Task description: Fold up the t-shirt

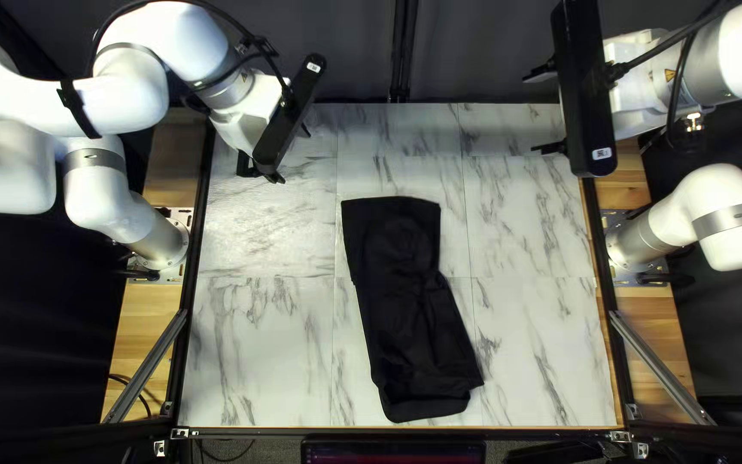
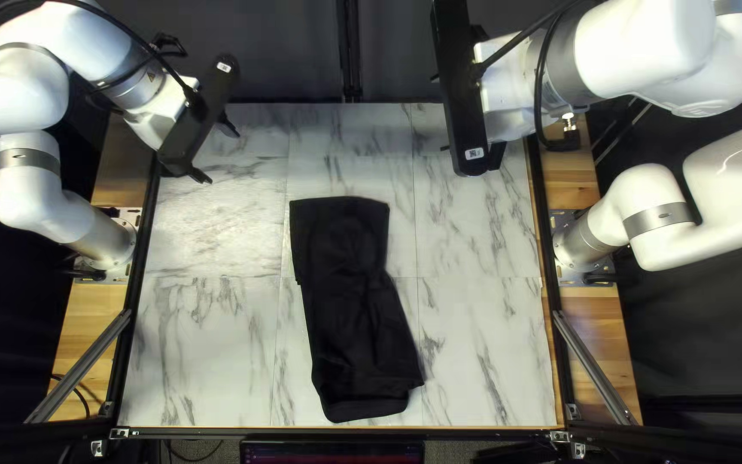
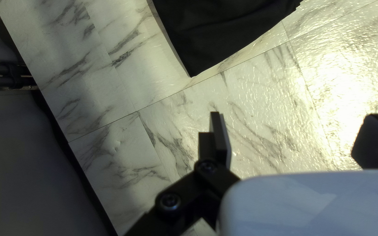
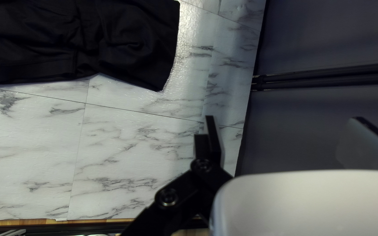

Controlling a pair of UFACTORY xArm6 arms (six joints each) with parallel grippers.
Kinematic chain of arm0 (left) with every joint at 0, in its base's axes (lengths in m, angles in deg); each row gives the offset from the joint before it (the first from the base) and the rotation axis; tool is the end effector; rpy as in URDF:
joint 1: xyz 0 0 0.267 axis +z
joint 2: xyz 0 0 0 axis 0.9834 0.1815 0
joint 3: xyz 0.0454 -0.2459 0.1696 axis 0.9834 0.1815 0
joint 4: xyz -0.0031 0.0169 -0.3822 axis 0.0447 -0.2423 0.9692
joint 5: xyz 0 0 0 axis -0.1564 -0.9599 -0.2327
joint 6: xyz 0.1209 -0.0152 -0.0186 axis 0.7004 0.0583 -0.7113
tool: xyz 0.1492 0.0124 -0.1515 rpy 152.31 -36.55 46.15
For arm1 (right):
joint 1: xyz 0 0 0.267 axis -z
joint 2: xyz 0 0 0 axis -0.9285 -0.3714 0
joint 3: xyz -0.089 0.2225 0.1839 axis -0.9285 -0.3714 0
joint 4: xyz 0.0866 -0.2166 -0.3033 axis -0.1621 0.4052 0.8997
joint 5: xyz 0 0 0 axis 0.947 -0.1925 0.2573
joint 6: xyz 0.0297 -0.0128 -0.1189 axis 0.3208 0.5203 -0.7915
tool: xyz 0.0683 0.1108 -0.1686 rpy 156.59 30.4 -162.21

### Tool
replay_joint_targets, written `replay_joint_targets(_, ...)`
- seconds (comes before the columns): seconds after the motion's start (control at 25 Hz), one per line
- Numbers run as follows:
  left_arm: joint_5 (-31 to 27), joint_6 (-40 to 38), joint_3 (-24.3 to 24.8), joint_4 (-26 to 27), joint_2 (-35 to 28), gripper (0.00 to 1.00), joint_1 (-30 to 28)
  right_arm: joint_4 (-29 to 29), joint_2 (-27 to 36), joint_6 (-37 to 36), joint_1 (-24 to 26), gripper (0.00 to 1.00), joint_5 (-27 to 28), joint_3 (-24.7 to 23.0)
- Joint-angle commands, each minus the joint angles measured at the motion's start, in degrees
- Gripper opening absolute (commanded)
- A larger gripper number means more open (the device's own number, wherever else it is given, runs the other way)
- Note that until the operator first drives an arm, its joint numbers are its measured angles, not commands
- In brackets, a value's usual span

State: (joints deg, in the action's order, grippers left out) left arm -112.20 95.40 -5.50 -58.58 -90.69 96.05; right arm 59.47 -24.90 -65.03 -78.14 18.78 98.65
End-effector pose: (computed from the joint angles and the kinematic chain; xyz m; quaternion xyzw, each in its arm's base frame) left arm 0.3751 0.0564 0.2719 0.9619 -0.2033 0.1821 0.0122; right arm 0.4232 -0.0386 0.4457 0.9466 0.1420 0.2141 0.1949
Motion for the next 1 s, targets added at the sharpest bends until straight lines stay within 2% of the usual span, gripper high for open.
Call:
replay_joint_targets(0.04,0.0,0.0,0.0,0.0,0.0,1.0,0.0,0.6,0.2,0.1,-0.1,1.0,-0.3,-0.8)
replay_joint_targets(0.24,0.0,0.0,0.0,0.0,0.0,1.0,0.0,-0.1,0.9,1.3,-0.4,1.0,-6.7,-8.1)
replay_joint_targets(0.32,0.0,0.0,0.0,0.0,0.0,1.0,0.0,-0.1,2.2,2.4,-1.8,1.0,-11.1,-14.0)
replay_joint_targets(0.36,0.0,0.0,0.0,0.0,0.0,1.0,0.0,-0.2,2.5,2.3,-2.0,1.0,-12.2,-15.4)
replay_joint_targets(0.52,0.0,0.0,0.0,0.0,0.0,1.0,0.0,0.8,2.7,2.0,-3.1,1.0,-23.7,-26.8)
replay_joint_targets(0.56,0.0,0.0,0.0,0.0,0.0,1.0,0.0,0.6,2.6,1.3,-2.9,1.0,-25.1,-27.9)
replay_joint_targets(0.6,0.0,0.0,0.0,0.0,0.0,1.0,0.0,0.2,2.4,-0.5,-1.5,1.0,-29.9,-31.6)
replay_joint_targets(0.76,0.0,0.0,0.0,0.0,0.0,1.0,0.0,-3.5,2.0,-9.6,2.8,1.0,-41.4,-38.7)
replay_joint_targets(0.84,0.0,0.0,0.0,0.0,0.0,1.0,0.0,-8.9,1.9,-18.5,4.2,1.0,-47.5,-42.0)
replay_joint_targets(1.0,0.0,0.0,0.0,0.0,0.0,1.0,0.0,-9.8,1.8,-19.8,4.4,1.0,-48.0,-42.3)
